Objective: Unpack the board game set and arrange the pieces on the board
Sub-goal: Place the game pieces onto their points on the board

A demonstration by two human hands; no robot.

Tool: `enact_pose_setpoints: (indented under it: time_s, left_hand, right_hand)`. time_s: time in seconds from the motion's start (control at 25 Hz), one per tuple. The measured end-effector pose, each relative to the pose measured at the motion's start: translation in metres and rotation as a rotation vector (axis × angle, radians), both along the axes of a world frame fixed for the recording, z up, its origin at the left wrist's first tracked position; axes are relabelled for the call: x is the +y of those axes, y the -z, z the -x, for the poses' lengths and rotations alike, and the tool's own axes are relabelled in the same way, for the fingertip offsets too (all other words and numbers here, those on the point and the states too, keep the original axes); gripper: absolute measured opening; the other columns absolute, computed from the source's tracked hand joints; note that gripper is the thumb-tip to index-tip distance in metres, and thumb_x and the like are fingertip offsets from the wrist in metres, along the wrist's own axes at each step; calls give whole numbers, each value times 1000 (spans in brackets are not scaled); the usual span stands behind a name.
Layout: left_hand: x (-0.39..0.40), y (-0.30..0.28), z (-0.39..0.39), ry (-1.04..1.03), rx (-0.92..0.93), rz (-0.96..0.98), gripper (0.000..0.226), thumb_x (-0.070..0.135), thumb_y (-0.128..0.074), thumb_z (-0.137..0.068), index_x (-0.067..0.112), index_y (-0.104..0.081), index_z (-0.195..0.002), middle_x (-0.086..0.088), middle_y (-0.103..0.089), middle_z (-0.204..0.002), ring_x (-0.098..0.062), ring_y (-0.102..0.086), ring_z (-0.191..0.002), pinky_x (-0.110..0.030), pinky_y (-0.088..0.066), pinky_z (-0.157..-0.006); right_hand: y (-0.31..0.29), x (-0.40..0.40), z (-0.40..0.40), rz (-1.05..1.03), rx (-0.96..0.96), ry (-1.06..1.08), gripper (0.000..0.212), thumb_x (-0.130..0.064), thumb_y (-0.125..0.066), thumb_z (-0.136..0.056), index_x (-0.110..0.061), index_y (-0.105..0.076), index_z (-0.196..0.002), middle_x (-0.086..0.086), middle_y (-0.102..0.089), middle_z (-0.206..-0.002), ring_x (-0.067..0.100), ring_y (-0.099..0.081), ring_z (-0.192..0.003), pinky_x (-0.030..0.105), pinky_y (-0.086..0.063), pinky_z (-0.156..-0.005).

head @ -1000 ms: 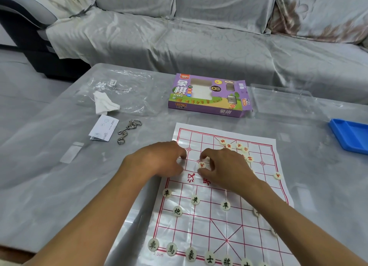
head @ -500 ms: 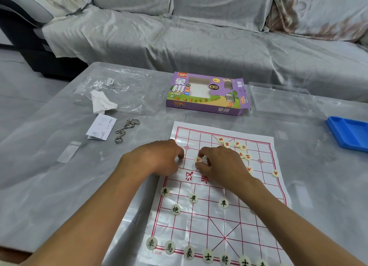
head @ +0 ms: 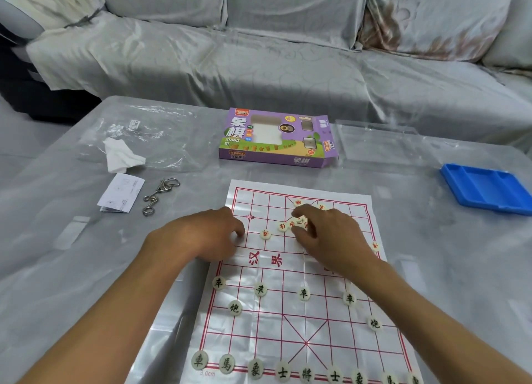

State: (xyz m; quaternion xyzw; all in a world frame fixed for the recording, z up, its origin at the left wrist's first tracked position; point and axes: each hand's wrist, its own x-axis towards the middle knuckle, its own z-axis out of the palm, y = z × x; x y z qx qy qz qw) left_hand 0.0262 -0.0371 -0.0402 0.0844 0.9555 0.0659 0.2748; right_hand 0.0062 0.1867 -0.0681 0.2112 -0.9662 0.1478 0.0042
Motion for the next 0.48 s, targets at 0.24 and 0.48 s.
enact_pose_setpoints:
  time_s: [0.24, 0.48]
  left_hand:
    - [-4, 4, 2, -18, 18, -20, 34, 28, -51, -92, 37, -56, -125, 9, -42, -131, -17, -53, -110, -34, -46, -95]
    - [-6, 6, -1, 3, 6, -17, 34, 35, -50, -94, 38, -52, -128, 11, -39, -133, -15, -49, -113, -34, -43, -98]
  right_hand:
    - [-4, 60, 21, 116, 53, 163, 17, -26, -59, -93, -26, -69, -106, -11, -62, -68, 4, -48, -52, 20, -41, -58]
    - [10, 66, 14, 126, -2, 178, 16, -27, -61, -92, -29, -68, -106, -9, -64, -69, 6, -54, -58, 23, -46, -63]
